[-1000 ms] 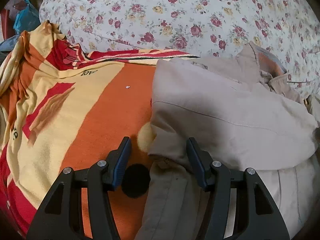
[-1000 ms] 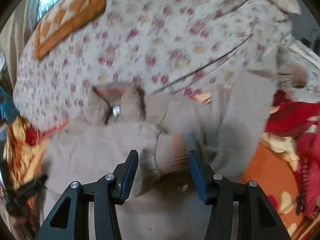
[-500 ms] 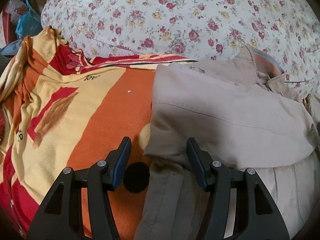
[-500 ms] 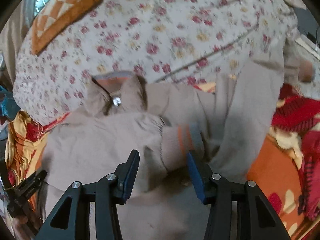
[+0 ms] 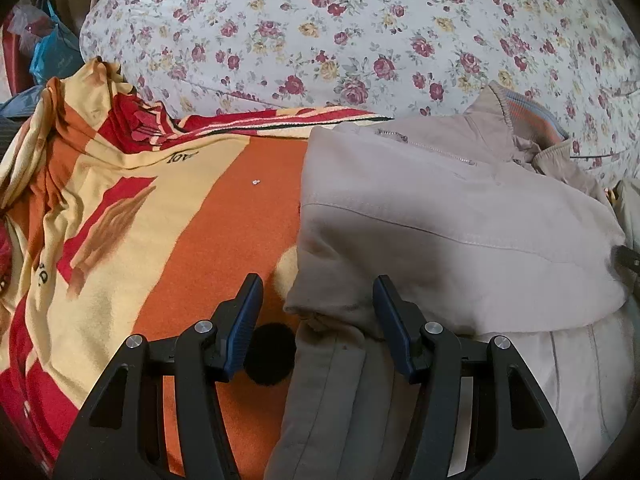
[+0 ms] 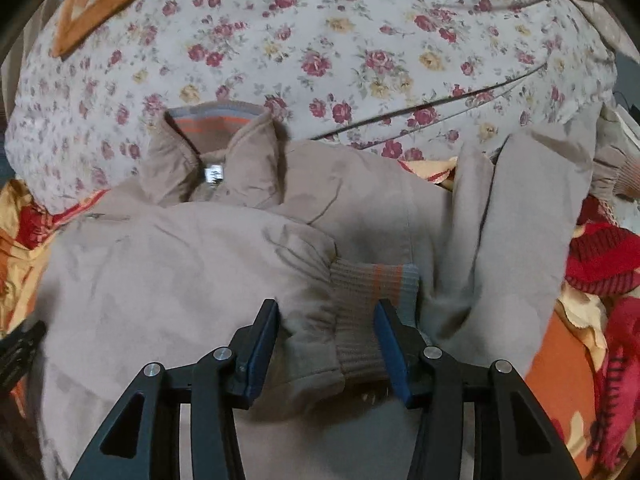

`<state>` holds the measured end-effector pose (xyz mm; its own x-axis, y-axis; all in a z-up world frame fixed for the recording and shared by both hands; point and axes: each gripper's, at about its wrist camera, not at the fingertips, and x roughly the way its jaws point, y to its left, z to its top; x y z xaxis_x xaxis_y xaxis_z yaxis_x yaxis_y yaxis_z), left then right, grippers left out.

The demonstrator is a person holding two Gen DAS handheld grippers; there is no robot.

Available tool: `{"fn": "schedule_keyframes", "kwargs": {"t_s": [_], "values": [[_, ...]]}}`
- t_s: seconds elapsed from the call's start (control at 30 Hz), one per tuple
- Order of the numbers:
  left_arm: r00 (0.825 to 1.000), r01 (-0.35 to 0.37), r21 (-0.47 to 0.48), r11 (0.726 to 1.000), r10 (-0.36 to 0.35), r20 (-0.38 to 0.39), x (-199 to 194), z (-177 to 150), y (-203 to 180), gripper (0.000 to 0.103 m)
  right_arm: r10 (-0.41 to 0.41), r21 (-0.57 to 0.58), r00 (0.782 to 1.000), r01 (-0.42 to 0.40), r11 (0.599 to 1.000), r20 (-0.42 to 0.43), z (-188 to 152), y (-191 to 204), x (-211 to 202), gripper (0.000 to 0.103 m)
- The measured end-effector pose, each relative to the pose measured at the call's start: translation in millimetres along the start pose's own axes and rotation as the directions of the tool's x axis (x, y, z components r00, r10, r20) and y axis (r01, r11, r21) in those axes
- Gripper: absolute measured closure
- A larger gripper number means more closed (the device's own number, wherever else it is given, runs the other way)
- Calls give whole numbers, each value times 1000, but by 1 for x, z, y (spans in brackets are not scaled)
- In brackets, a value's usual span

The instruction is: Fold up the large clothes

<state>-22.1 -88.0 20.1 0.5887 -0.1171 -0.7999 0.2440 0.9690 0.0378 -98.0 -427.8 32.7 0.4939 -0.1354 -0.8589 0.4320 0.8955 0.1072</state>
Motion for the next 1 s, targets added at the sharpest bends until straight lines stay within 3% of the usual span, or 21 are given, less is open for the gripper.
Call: {"fn": "schedule_keyframes", "kwargs": {"t_s": [0.1, 0.3, 0.4, 0.43, 0.57, 0.73, 1.0], "values": [[1000, 1, -2, 1000, -1, 7, -5, -1, 0, 46, 15, -10, 1000, -15, 1000, 20, -7, -2, -17, 56], [1000, 12, 4, 1000, -12, 29, -22, -6, -6, 46, -21, -99, 999, 17, 995, -45, -23, 7, -8, 54], [999, 22, 15, 1000, -22, 36, -30, -9, -12, 46, 57, -44, 997, -59, 997, -59, -22, -2, -27, 54], [999, 30, 22, 999, -31, 39, -34, -9, -16, 46, 80, -19, 997, -80, 997, 5, -25, -5, -33, 52], [997, 59, 48, 997, -61, 41, -42, -11, -31, 46, 63, -8, 998, -63, 998, 32, -47, -27, -59, 35], [996, 81, 72, 994, -84, 38, -46, -10, -52, 46, 62, 66, 998, -64, 996, 33, -70, -59, -65, 35], [994, 103, 67, 992, -105, 20, -40, -5, -68, 46, 66, 186, 998, -69, 980, 19, -78, -89, -53, 35]]}}
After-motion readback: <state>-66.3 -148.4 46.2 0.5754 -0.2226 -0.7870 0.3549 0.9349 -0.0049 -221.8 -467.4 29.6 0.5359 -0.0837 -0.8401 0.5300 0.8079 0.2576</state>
